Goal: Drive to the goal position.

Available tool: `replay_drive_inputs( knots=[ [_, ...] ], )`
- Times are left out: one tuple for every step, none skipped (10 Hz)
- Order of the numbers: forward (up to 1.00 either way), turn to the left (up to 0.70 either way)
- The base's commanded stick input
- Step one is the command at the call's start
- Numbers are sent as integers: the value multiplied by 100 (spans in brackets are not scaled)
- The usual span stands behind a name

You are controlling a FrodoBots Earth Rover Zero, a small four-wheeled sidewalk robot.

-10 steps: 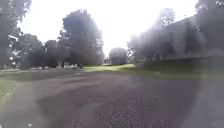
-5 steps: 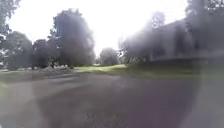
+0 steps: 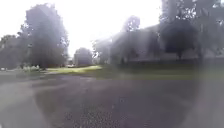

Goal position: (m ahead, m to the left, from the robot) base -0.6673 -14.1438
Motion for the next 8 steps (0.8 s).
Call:
replay_drive_inputs(
  knots=[
    [0, -41],
    [0, -41],
    [0, -41],
    [0, -41],
    [0, -41],
    [0, -41],
    [0, -40],
    [0, -40]
  ],
)
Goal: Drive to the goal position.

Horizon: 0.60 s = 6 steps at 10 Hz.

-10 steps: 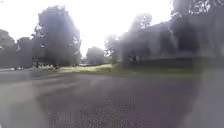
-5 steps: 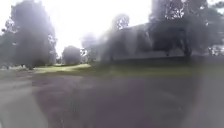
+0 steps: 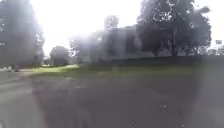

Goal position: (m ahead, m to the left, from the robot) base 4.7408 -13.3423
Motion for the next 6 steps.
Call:
replay_drive_inputs(
  knots=[
    [0, -40],
    [0, -40],
    [0, -39],
    [0, -39],
    [0, -34],
    [0, -32]
  ],
)
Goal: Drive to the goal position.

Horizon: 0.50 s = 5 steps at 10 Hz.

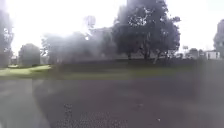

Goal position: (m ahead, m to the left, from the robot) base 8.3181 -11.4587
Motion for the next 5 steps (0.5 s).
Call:
replay_drive_inputs(
  knots=[
    [0, -30],
    [0, -30],
    [0, -30],
    [0, -29],
    [0, -30]
  ],
)
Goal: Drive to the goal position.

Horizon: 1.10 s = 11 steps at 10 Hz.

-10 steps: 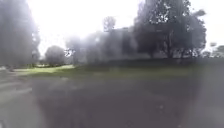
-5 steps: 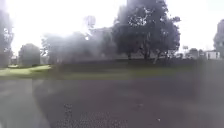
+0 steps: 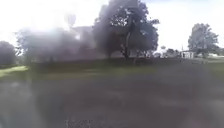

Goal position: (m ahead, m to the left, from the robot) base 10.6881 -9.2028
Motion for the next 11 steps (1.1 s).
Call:
replay_drive_inputs(
  knots=[
    [0, -29],
    [0, -30],
    [0, -30],
    [0, -30],
    [0, -29],
    [0, -30],
    [0, -29],
    [0, -28],
    [0, -27],
    [0, -26],
    [0, -4]
  ],
)
